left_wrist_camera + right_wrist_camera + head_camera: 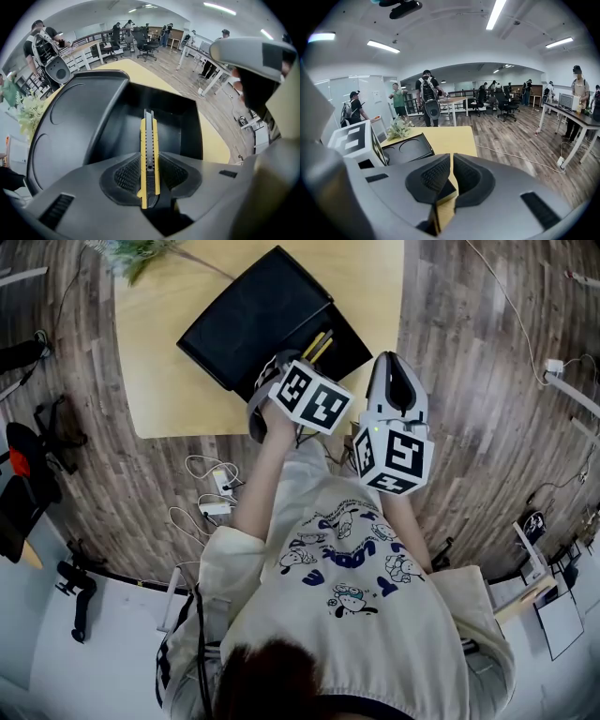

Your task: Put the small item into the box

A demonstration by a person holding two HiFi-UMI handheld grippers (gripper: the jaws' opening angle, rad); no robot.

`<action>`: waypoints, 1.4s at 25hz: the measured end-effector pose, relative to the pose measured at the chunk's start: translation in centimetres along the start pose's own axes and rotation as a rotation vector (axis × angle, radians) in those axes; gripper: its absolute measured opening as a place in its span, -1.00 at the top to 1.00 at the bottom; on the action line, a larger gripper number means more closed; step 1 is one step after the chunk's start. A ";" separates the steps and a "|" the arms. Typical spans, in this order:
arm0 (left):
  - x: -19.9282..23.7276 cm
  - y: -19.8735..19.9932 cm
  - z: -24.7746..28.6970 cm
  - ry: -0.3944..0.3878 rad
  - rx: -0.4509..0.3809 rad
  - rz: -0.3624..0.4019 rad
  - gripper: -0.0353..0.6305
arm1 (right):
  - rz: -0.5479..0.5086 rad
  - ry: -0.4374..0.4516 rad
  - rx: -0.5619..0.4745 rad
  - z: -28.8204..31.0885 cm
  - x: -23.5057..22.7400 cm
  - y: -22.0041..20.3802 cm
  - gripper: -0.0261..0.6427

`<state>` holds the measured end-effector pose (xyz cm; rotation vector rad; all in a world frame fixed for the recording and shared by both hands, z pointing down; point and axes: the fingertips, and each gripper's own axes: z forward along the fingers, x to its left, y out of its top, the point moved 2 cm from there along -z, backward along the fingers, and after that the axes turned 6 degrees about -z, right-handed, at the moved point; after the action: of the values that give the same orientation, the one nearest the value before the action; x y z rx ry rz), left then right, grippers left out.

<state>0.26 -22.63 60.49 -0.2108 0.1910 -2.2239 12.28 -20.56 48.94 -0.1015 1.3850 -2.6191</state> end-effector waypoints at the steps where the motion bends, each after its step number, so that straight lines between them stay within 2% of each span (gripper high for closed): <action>1: 0.1 -0.1 0.1 0.002 0.007 -0.002 0.53 | 0.001 -0.001 0.002 0.0 0.0 -0.1 0.81; 6: 0.1 -0.4 0.2 0.015 -0.013 0.003 0.53 | 0.013 -0.004 0.005 -0.3 -0.2 -0.5 0.80; 13: 0.7 -0.4 0.0 0.029 -0.069 -0.036 0.52 | 0.004 0.019 -0.002 -0.2 0.6 -0.2 0.81; 18: 0.4 0.3 -2.4 0.018 -0.141 -0.085 0.51 | -0.013 0.046 -0.035 -1.3 1.1 1.1 0.80; 21: 0.7 1.1 -5.2 0.039 -0.234 -0.114 0.54 | -0.030 0.073 -0.068 -1.9 1.8 2.4 0.81; 24: 1.0 2.2 -8.7 0.065 -0.358 -0.172 0.70 | -0.048 0.104 -0.109 -2.6 2.6 4.0 0.81; 28: 1.7 3.6 -13.4 0.135 -0.516 -0.218 0.78 | -0.070 0.154 -0.179 -3.6 3.7 6.6 0.80; 35: 2.1 4.2 -20.9 0.243 -0.758 -0.296 0.82 | -0.113 0.252 -0.289 -5.5 5.7 10.6 0.81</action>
<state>-2.38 -25.55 39.48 -0.3929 1.2049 -2.3637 7.18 -22.98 37.00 0.1202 1.8895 -2.5717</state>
